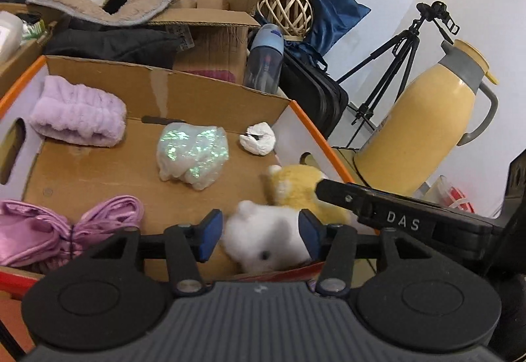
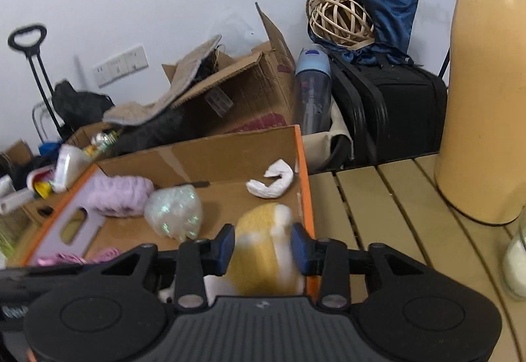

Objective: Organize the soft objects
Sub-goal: 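Carry both plush toys over the cardboard box and lower them inside, then move both tools back over the table toward the white foam ball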

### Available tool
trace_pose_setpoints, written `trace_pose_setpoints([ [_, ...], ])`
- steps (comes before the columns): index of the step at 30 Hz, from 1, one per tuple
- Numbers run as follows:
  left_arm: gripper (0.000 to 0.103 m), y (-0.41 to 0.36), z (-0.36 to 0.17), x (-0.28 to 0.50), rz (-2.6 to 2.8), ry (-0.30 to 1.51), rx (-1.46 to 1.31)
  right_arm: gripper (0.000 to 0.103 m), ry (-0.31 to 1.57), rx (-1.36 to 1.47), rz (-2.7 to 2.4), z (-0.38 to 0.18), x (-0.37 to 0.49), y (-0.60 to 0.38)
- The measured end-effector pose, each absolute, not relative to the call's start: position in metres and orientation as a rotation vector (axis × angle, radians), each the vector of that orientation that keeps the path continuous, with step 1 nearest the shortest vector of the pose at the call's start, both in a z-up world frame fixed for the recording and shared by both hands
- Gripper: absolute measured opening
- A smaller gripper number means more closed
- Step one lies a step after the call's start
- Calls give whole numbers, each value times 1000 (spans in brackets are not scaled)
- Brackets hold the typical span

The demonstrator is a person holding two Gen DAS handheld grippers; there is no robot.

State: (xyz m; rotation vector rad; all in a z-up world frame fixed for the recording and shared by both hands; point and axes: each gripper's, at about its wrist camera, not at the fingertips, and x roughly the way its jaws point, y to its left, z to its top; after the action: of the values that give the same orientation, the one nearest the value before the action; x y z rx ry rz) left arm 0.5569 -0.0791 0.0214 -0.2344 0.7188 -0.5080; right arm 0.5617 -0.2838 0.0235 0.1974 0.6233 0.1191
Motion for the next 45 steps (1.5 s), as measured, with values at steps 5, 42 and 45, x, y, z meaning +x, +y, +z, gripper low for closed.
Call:
trace_pose_setpoints([
  [5,52,-69,57,534,-465,656,-165,36,597,154,107,45,548,-283],
  [42,103,11,58,119,-131,259,-1,84,292,104,287,54,131,-281],
  [45,103,2,48,140,-165,296,5,77,323,120,288,45,146,-284],
])
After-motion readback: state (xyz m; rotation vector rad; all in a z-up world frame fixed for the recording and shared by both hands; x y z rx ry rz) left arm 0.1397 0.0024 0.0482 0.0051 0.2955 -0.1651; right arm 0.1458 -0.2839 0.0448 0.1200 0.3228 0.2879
